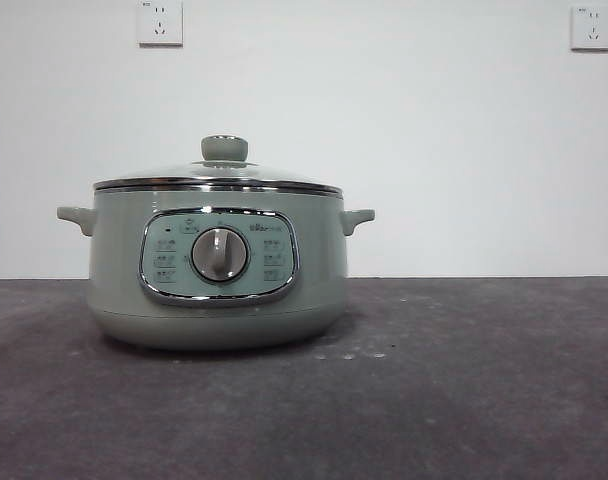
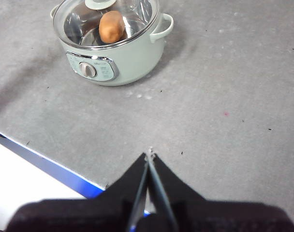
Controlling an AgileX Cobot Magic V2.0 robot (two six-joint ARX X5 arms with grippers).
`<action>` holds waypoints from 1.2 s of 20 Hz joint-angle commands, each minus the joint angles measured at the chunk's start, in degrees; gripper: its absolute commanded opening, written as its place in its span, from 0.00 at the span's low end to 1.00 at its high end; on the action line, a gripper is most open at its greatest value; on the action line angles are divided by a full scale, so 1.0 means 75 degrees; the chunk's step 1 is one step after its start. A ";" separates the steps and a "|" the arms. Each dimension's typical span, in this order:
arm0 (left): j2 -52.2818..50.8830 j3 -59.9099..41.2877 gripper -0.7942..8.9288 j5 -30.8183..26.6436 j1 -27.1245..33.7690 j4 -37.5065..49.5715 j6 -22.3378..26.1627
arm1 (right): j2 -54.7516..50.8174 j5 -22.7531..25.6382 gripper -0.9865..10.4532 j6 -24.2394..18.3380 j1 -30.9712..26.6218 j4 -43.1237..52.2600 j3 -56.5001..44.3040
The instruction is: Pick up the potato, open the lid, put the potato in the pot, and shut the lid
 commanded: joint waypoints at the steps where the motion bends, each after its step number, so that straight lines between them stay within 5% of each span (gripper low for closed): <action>1: -0.0650 -0.1201 0.08 -0.0029 0.0017 0.0522 -0.0396 | -0.0006 0.0035 0.09 0.0076 0.0009 -0.0184 -0.0055; 9: -0.2186 -0.2468 0.08 -0.0230 0.0032 -0.0440 -0.0871 | -0.0006 0.0035 0.09 0.0076 0.0009 -0.0184 -0.0055; 13: -0.2171 -0.2454 0.08 0.0038 0.0032 -0.0717 -0.1323 | -0.0006 0.0035 0.09 0.0076 0.0009 -0.0184 -0.0055; 24: -0.1682 -0.2454 0.08 0.0012 0.0032 -0.0746 -0.1320 | -0.0006 0.0035 0.09 0.0076 0.0009 -0.0184 -0.0055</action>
